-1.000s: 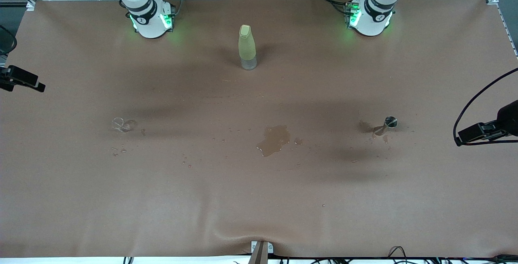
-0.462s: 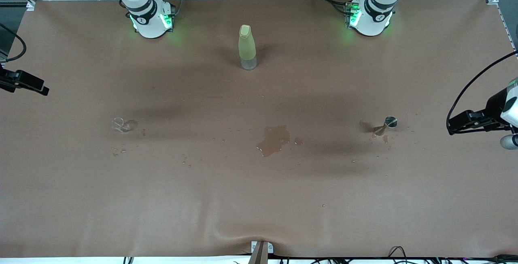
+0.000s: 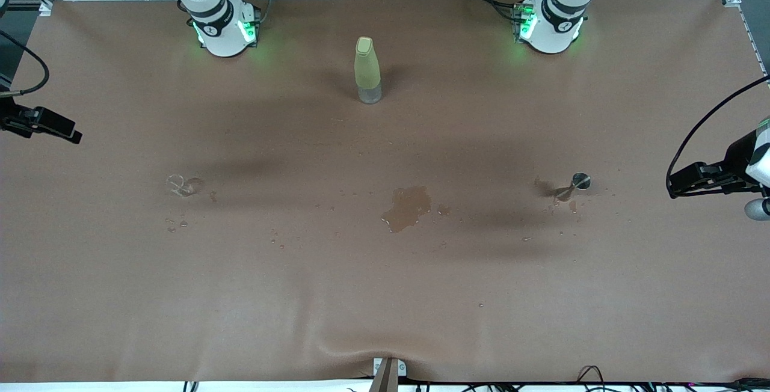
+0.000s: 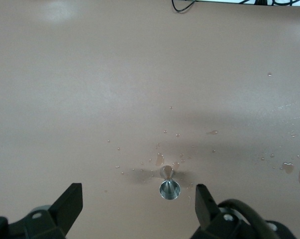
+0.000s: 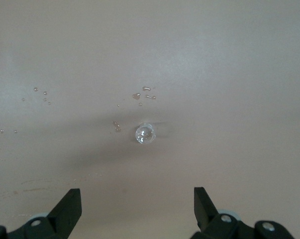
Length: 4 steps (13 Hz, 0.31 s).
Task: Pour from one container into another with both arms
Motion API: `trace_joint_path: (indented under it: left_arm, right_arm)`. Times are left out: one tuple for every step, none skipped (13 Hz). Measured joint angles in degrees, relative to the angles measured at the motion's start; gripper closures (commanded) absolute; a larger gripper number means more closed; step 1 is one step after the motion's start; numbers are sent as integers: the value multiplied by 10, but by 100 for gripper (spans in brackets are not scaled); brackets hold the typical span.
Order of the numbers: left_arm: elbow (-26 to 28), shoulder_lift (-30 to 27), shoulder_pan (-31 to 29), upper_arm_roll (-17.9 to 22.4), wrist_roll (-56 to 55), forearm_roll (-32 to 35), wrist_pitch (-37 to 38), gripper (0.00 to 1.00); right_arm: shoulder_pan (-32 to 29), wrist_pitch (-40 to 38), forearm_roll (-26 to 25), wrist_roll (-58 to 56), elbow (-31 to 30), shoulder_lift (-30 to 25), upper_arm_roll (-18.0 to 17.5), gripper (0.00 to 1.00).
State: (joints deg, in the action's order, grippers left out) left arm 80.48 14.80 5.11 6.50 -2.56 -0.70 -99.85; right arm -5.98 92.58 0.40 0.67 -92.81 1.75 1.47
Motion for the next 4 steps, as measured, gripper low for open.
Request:
trace_joint_path:
  left_arm:
    - [0,0,0,0,1,0,0,0]
    - [0,0,0,0,1,-1,0,0]
    - [0,0,0,0,1,-1,0,0]
    - [0,0,0,0,1,-1,0,0]
  right_arm:
    - [0,2,0,0,0,0,1,0]
    - [0,3,0,0,0,0,3,0]
    - [2,3,0,0,0,0,6,0]
    - [3,3,0,0,0,0,8,0]
